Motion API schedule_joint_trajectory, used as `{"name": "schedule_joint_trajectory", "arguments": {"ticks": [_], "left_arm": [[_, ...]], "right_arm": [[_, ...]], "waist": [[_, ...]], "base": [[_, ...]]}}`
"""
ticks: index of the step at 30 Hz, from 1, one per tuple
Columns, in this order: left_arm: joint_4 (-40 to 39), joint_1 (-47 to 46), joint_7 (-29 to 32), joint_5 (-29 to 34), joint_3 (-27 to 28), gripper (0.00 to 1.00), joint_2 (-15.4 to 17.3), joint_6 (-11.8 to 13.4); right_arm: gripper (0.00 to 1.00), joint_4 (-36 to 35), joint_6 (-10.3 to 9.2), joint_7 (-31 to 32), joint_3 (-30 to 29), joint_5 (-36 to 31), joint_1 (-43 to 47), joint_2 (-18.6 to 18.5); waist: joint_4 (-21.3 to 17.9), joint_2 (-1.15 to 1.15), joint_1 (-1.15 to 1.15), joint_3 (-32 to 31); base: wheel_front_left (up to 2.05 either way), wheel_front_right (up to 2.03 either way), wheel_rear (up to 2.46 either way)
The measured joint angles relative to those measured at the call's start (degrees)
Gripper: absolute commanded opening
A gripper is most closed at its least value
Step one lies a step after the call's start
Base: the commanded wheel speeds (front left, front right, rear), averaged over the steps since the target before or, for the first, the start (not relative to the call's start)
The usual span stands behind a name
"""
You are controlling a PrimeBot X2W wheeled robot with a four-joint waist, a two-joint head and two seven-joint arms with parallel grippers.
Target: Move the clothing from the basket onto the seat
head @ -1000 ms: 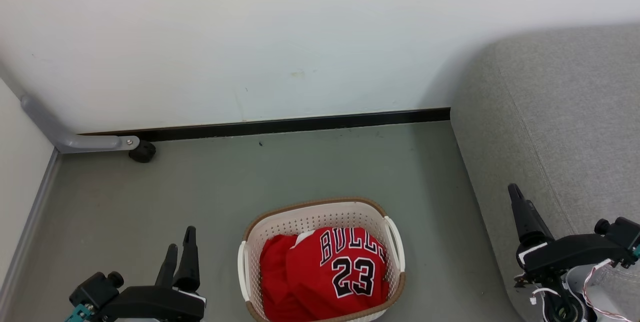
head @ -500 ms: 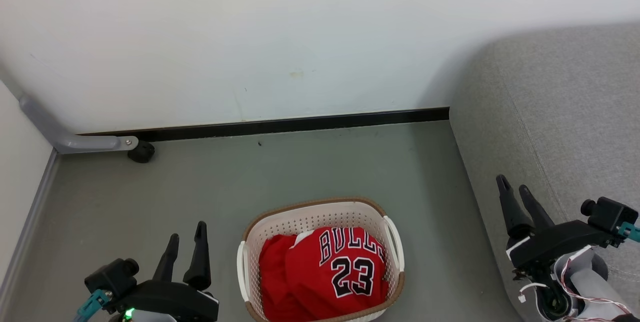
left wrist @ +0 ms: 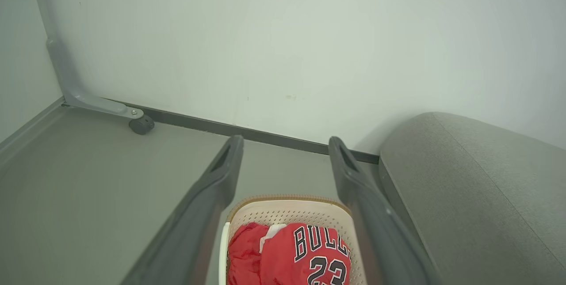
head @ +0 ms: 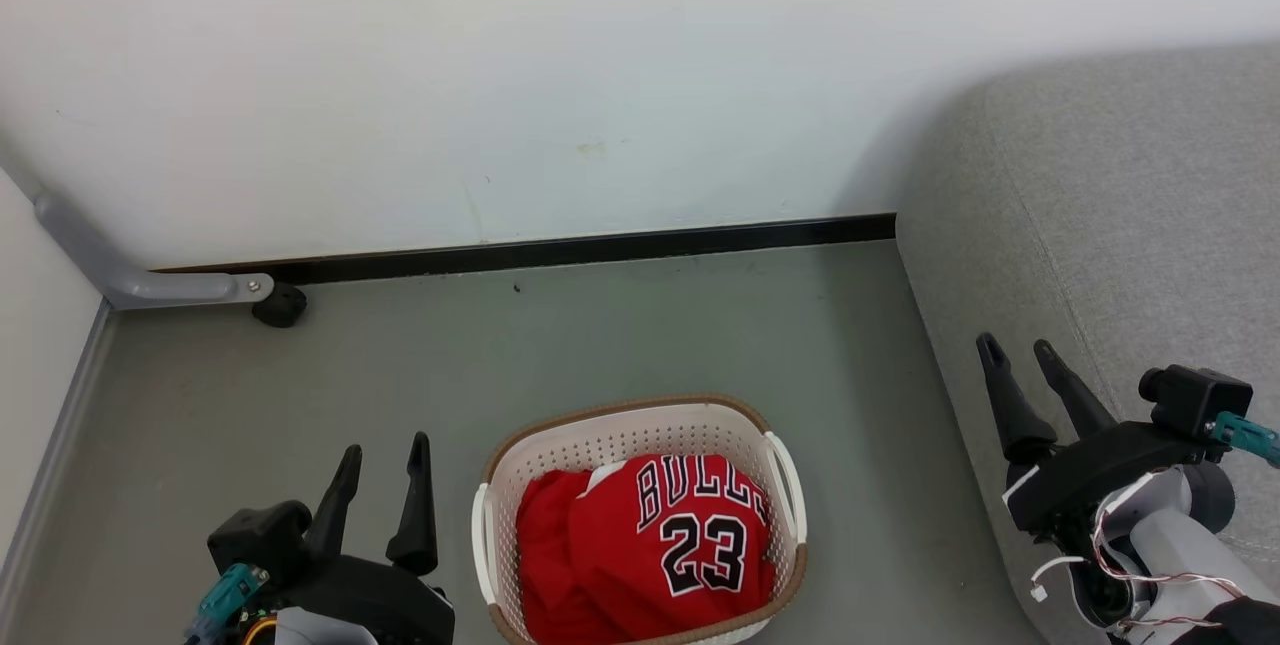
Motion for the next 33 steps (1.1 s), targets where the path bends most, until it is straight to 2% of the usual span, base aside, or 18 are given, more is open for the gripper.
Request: {"name": "schedule_joint_trajectory", "arguments": {"ticks": [21, 33], "left_arm": [[0.03, -0.62, -4.07, 17.59, -0.96, 1.00, -0.12, 2.02], [-0.02, -0.75, -4.07, 17.74, 1.64, 1.00, -1.05, 3.10]], "right_arm": [[1.00, 3.21, 0.07, -4.13, 4.61, -14.70, -5.30, -2.55], [1.00, 3.27, -0.38, -4.13, 1.94, -15.79, -5.31, -2.53]], "waist": [[-0.11, 0.00, 0.00, 0.33], [-0.04, 0.00, 0.00, 0.48]], "base": [[0.00, 0.00, 0.00], [0.00, 0.00, 0.00]]}}
